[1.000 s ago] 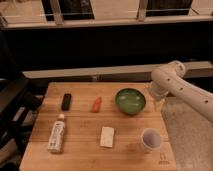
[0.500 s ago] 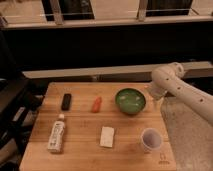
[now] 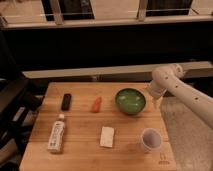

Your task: Pick up the ceramic bowl

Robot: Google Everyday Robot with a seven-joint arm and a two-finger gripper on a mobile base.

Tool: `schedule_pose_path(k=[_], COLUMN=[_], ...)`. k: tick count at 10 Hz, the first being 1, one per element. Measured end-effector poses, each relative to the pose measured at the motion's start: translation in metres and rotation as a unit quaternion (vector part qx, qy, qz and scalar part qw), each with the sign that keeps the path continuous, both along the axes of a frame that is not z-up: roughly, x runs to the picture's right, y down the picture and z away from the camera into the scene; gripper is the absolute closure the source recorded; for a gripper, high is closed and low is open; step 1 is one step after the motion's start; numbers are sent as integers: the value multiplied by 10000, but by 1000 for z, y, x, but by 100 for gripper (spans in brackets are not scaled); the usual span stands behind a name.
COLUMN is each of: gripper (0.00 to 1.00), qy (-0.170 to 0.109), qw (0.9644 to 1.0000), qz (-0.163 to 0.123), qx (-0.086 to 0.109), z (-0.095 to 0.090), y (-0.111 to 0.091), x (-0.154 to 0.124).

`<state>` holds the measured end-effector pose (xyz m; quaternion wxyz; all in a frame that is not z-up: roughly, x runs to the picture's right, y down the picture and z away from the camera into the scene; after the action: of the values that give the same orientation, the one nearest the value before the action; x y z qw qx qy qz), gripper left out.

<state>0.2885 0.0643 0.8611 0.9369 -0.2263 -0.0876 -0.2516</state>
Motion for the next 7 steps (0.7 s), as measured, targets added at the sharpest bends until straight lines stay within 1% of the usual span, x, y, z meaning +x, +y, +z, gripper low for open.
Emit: schedule_pose_path(k=[2, 4, 7], gripper=[20, 20, 20], qy=[-116, -209, -367], qw=[9999, 9997, 9990], qz=[-76, -146, -249], qx=[-26, -36, -98], z=[12, 19, 38], y=[1, 2, 6], x=[0, 0, 2])
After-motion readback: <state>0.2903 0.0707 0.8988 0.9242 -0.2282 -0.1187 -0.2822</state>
